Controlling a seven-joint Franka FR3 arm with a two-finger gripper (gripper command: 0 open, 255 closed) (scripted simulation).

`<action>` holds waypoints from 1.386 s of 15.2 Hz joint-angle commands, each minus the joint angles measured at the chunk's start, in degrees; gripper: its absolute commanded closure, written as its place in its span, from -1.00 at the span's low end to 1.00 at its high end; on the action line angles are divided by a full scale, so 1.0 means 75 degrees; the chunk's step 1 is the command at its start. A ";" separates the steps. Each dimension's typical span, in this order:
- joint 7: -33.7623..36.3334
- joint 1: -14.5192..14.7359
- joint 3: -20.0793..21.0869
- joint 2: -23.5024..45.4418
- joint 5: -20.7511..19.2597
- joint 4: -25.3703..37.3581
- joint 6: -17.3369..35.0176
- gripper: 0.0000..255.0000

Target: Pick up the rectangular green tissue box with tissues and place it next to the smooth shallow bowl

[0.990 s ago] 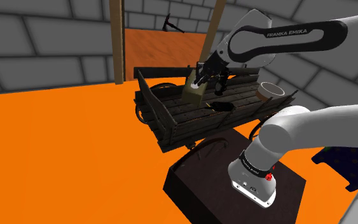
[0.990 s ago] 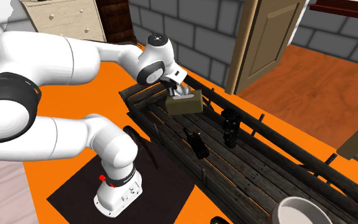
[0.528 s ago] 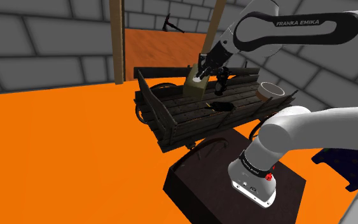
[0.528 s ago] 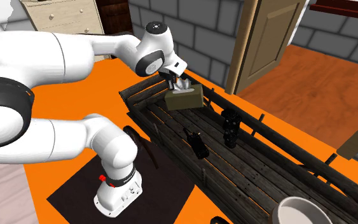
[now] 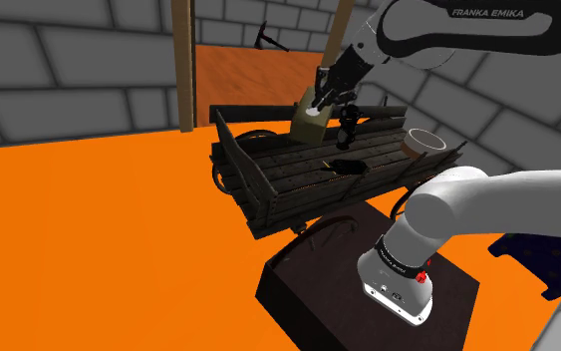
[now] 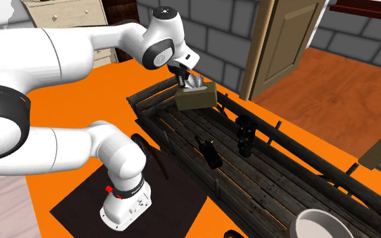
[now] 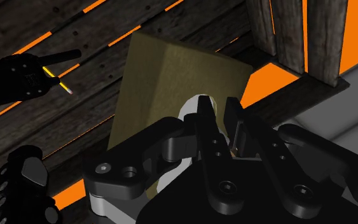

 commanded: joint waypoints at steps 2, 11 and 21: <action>0.0044 -0.0029 -0.0025 -0.0010 -0.0054 0.0285 -0.0296 1.00; 0.0210 -0.0084 -0.0071 0.0055 -0.0185 0.1238 -0.1173 1.00; -0.1214 -0.0595 -0.1586 -0.0158 -0.0870 0.1403 -0.1837 1.00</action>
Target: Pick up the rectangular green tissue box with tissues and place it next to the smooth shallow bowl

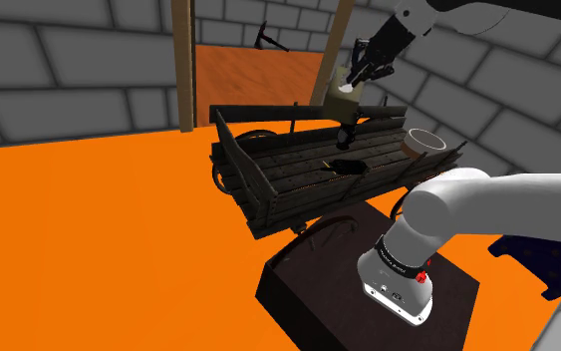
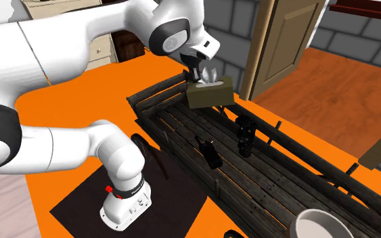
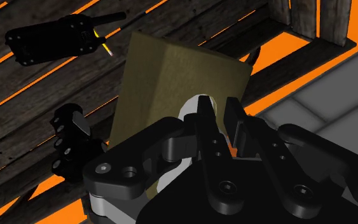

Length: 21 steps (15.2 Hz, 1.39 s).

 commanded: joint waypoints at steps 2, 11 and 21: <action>-0.0583 -0.0182 -0.0591 0.0087 -0.0265 0.0125 -0.0141 1.00; -0.2226 -0.0497 -0.2303 0.0746 -0.0905 0.1006 -0.0596 1.00; -0.4119 -0.0222 -0.4380 0.2207 -0.1077 0.2774 -0.1083 1.00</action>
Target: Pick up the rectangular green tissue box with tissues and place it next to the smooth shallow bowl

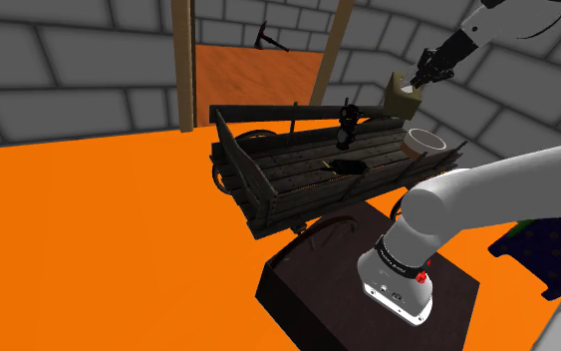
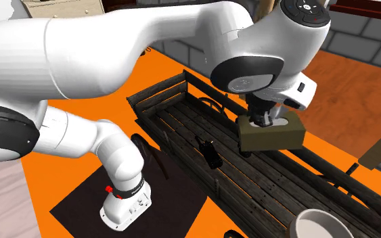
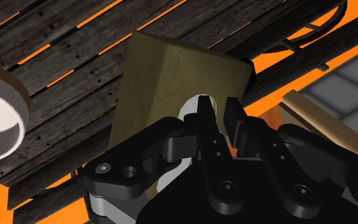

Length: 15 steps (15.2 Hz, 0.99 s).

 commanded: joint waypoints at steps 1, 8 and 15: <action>-0.0408 0.0146 -0.0465 0.0391 0.0058 0.0451 -0.0102 1.00; -0.0918 0.0258 -0.1014 0.0720 0.0113 0.0358 0.0255 1.00; -0.1123 0.0229 -0.1183 0.0737 0.0087 -0.0311 0.0919 1.00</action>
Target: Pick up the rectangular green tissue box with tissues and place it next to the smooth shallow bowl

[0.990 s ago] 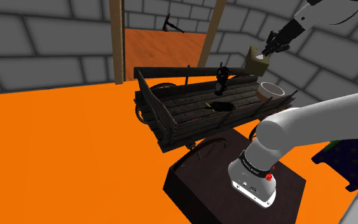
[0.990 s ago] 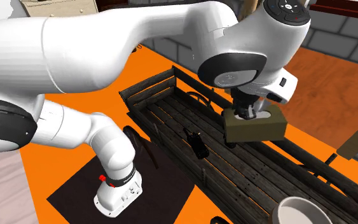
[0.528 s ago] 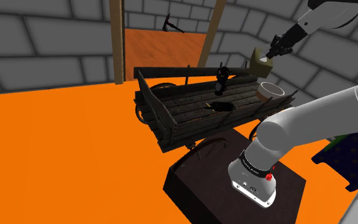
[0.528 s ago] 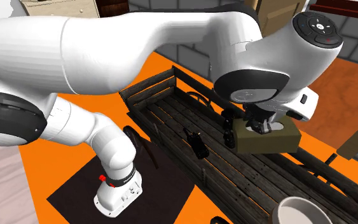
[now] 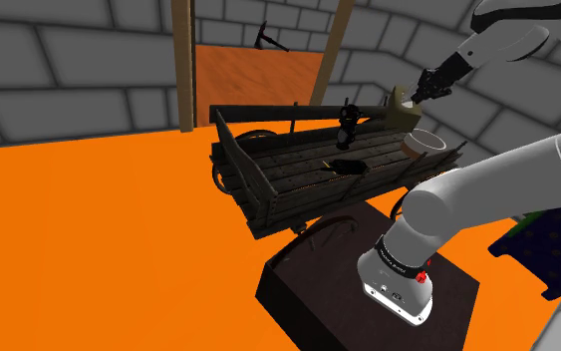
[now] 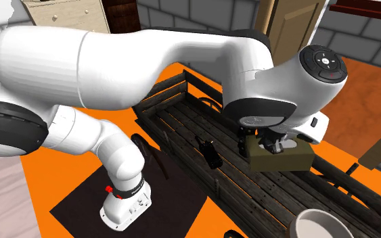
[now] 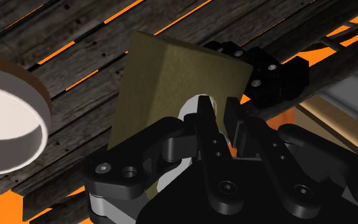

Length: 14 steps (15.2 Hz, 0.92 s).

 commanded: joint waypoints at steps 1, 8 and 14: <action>-0.0058 0.0007 -0.0054 0.0026 0.0005 -0.0185 0.0207 1.00; -0.0312 0.0046 -0.0298 0.0145 0.0035 -0.0772 0.0881 1.00; -0.0574 0.0142 -0.0564 0.0324 0.0116 -0.1218 0.1467 1.00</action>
